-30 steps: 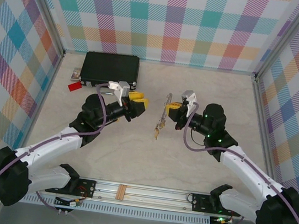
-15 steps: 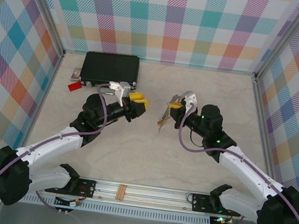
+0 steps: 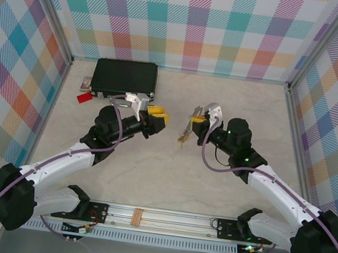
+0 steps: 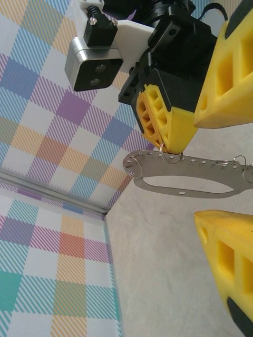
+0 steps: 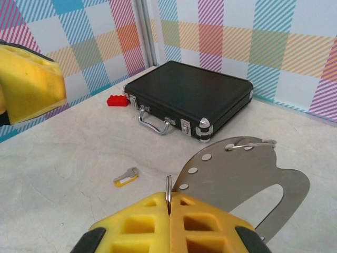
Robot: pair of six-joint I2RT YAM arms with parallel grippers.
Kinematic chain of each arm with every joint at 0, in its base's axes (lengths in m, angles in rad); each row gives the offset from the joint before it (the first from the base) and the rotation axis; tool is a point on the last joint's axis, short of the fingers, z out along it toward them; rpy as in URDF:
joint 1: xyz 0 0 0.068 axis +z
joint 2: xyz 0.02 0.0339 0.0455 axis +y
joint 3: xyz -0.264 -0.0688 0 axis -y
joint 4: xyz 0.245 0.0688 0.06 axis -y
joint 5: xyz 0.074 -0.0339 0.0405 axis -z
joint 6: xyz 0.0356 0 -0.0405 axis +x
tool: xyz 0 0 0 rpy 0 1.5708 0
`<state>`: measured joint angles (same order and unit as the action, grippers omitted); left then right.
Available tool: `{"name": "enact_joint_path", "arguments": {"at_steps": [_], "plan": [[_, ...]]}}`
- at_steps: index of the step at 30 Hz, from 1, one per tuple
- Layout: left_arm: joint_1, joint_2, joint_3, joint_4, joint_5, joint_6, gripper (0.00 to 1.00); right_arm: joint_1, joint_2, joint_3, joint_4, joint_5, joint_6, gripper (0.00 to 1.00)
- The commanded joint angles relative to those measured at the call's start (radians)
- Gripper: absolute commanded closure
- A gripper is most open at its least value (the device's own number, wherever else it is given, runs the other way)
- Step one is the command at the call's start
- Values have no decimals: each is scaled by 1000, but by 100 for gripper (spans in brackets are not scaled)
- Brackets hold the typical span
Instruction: Put the keys on the keyring
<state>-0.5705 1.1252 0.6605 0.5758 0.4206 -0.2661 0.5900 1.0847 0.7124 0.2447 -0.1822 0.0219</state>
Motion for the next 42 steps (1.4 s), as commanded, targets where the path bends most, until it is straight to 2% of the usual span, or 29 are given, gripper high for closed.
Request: {"name": "enact_joint_path", "arguments": {"at_steps": [1,7,13,17,33,42], "plan": [[9,17,34,25,53,-17,56,5,-19,-22,90,-65,28,100],[8,55,42,122,120,-85,57,-15,-36,-66,277,-223,139,100],[7,77,50,211,157,-163,58,-86,30,-41,468,-438,351,100],[7,87,37,277,179,-207,59,-93,79,-14,534,-521,426,100],[8,179,35,450,246,-321,70,-102,144,12,628,-577,530,100],[0,195,47,470,270,-333,75,-104,158,18,631,-588,542,100]]}}
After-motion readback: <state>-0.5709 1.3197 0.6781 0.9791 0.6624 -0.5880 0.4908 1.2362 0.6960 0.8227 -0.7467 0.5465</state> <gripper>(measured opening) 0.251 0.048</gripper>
